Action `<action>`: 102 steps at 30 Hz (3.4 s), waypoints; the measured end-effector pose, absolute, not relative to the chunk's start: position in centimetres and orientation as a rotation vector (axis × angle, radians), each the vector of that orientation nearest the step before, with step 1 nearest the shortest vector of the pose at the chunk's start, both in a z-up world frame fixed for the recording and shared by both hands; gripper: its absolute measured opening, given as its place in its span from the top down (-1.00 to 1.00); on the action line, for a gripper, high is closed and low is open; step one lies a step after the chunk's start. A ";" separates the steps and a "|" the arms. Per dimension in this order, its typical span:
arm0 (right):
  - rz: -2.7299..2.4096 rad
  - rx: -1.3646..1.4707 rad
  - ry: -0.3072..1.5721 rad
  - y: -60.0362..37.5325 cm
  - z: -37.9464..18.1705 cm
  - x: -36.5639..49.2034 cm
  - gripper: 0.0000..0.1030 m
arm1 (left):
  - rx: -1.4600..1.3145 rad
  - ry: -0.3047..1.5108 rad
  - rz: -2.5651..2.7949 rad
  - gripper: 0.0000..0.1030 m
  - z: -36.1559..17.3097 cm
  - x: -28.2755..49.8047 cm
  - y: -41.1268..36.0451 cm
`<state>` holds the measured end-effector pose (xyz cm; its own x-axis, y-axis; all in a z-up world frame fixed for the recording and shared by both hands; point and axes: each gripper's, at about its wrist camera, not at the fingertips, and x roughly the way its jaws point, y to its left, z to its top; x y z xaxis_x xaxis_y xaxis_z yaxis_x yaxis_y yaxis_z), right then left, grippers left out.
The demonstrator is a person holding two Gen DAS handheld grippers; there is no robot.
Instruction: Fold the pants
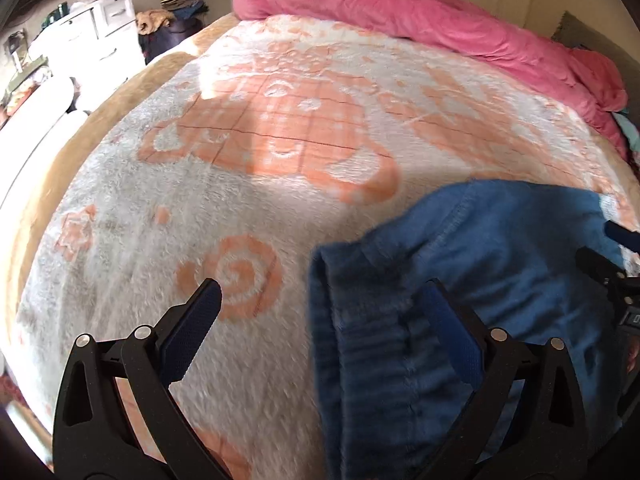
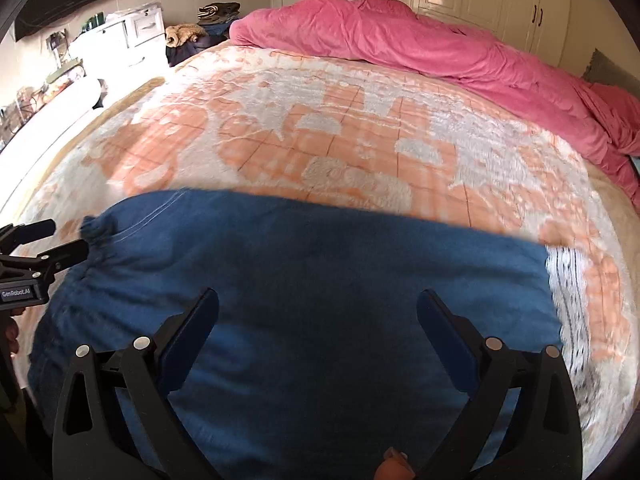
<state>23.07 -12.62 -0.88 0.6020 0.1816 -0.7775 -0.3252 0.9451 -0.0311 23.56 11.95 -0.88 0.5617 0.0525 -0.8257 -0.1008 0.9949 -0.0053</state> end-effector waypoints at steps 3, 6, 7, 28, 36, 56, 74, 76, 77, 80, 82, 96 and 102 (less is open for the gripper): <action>0.328 -0.182 0.885 -12.3 -1.0 24.7 -0.92 | -0.062 0.986 0.056 -0.82 -1.7 25.1 12.3; 0.347 -0.206 0.888 -11.8 -1.1 25.7 -0.92 | -0.068 0.971 0.033 -0.82 -2.2 25.8 12.3; 0.356 -0.218 0.891 -11.6 -1.1 26.2 -0.92 | -0.071 0.964 0.025 -0.82 -2.4 26.0 12.3; 0.622 -0.554 0.834 -4.8 -2.8 26.7 -0.06 | -0.035 0.738 -0.191 0.49 2.0 19.9 9.9; 0.618 -0.438 0.806 -5.1 -2.1 23.8 0.80 | -0.012 0.752 -0.147 0.49 1.0 20.3 11.0; 0.590 -0.181 0.634 -9.5 2.6 7.3 0.80 | -0.023 0.615 -0.213 0.47 3.6 10.5 9.9; 0.680 -0.234 0.742 -8.2 -1.4 -0.6 0.79 | 0.023 0.734 -0.221 0.42 0.5 4.4 10.0; 0.695 -0.249 0.759 -8.0 -2.0 -1.3 0.79 | 0.048 0.748 -0.212 0.37 0.3 4.0 9.9; 0.695 -0.249 0.766 -7.9 -2.3 -1.5 0.78 | 0.049 0.755 -0.206 0.33 0.2 4.0 10.0; 0.710 -0.224 0.805 -7.6 -3.4 -1.7 0.75 | 0.045 0.785 -0.194 0.30 -0.3 3.8 10.3; 0.715 -0.235 0.816 -7.3 -4.1 -1.8 0.74 | 0.051 0.794 -0.187 0.29 -0.4 3.6 10.3; 0.713 -0.196 0.843 -7.5 -5.0 -1.8 0.73 | 0.025 0.811 -0.122 0.19 0.7 0.2 11.9; 0.722 -0.175 0.861 -7.7 -5.4 -2.2 0.62 | -0.053 0.762 -0.232 0.19 2.9 1.4 9.6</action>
<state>-2.18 -7.71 -5.42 0.4341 0.5087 -0.7435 -0.6439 0.7524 0.1388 1.39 9.64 2.87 0.6992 -0.2278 -0.6776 0.1893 0.9730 -0.1318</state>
